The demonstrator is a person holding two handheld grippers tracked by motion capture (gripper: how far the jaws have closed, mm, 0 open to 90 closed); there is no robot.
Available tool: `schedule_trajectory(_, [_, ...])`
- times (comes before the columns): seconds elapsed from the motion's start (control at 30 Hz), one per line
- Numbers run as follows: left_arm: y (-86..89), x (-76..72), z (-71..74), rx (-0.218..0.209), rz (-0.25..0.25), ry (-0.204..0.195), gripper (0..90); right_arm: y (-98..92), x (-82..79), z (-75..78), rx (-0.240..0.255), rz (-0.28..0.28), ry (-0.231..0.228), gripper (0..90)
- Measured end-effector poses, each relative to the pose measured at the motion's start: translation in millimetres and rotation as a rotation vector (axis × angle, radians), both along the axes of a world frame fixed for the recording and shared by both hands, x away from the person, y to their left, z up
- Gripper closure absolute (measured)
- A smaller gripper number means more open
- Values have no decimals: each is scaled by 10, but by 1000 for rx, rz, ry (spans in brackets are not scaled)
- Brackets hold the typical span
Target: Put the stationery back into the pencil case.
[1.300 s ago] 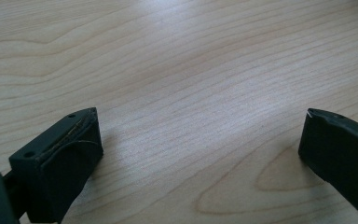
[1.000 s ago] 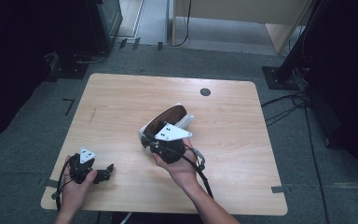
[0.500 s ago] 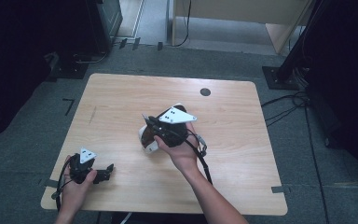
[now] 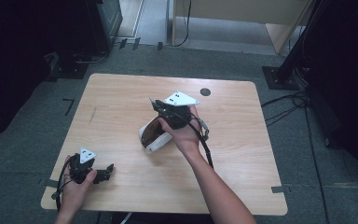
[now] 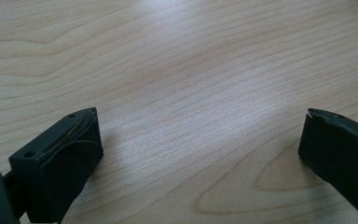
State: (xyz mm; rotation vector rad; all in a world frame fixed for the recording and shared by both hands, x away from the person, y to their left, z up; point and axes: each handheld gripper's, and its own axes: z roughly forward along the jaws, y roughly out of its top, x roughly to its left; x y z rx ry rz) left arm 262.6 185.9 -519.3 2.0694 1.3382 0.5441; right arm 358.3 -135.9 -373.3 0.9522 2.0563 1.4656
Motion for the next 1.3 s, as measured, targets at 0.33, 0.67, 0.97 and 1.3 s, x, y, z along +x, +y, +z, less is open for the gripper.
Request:
schedule_trajectory(0.33, [0,-1,0,-1,-2,1,0,-10,261,-40,16,-31,10,817])
schedule_trajectory(0.67, [0,-1,1,0,-3,1,0,13,406,-70,29,-43,-1,816])
schedule_trajectory(0.97, [-2,-1,0,-2,-2,0,0,-26,491,-150,33,-60,-6,815])
schedule_trajectory(1.3, [-3,-1,-1,-2,-3,-1,0,-64,488,-167,26,-68,-8,815])
